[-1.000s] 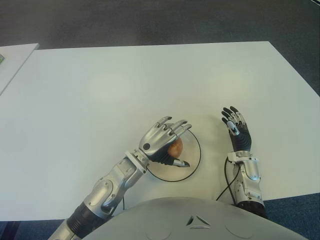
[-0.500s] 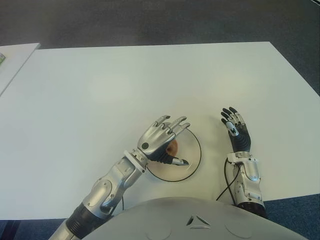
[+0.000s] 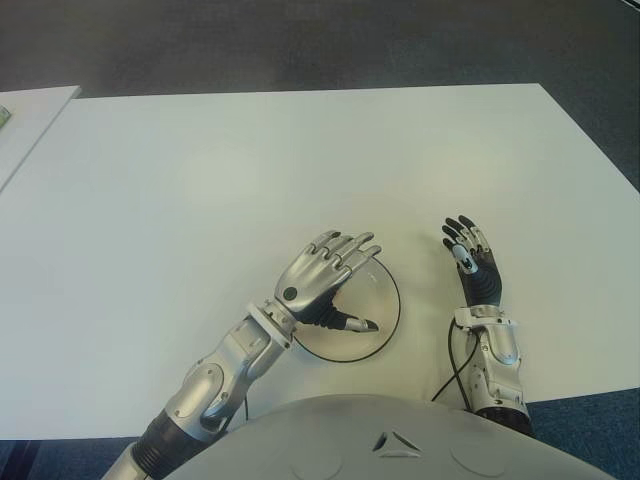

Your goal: Put the apples into the plate.

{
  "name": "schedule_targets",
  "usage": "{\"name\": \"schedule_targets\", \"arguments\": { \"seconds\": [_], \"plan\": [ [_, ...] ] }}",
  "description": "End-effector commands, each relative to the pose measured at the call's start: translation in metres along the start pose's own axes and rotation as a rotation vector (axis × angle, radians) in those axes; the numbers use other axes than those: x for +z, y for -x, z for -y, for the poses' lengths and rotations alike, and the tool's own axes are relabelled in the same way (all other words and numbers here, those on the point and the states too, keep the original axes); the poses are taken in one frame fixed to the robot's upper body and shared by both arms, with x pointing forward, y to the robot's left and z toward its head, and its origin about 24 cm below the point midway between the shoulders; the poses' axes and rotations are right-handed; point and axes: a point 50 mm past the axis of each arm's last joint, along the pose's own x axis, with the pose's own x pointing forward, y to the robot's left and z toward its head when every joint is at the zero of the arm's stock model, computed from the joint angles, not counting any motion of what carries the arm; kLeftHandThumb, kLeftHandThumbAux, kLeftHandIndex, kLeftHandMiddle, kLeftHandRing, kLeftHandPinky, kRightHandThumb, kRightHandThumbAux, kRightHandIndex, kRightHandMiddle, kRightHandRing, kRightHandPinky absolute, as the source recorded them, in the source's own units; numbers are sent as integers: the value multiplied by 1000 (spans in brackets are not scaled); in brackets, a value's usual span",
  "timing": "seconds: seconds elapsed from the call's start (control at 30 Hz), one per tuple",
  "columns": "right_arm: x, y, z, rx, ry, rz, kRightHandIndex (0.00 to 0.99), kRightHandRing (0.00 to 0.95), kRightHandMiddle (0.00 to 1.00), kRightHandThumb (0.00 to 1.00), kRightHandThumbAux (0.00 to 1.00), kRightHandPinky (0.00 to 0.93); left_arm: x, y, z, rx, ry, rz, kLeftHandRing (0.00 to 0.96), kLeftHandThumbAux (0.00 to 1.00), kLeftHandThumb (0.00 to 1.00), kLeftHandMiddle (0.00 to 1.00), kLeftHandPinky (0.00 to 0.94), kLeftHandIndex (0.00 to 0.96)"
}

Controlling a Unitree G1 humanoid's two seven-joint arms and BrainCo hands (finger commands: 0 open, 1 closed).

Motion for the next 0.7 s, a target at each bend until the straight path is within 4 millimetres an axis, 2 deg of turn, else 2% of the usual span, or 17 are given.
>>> {"name": "schedule_targets", "arguments": {
  "seconds": [0.03,0.7],
  "plan": [
    [-24,17,1,-24,-28,-146,128,126,196,194,528,80,-1,2,1,-25,-11,-13,0,313,203,0,0,0],
    [-28,20,-4,-28,-10,-159,118,130,195,188,542,88,-8,6,3,-24,-12,-40,0,315,202,0,0,0]
  ]
}}
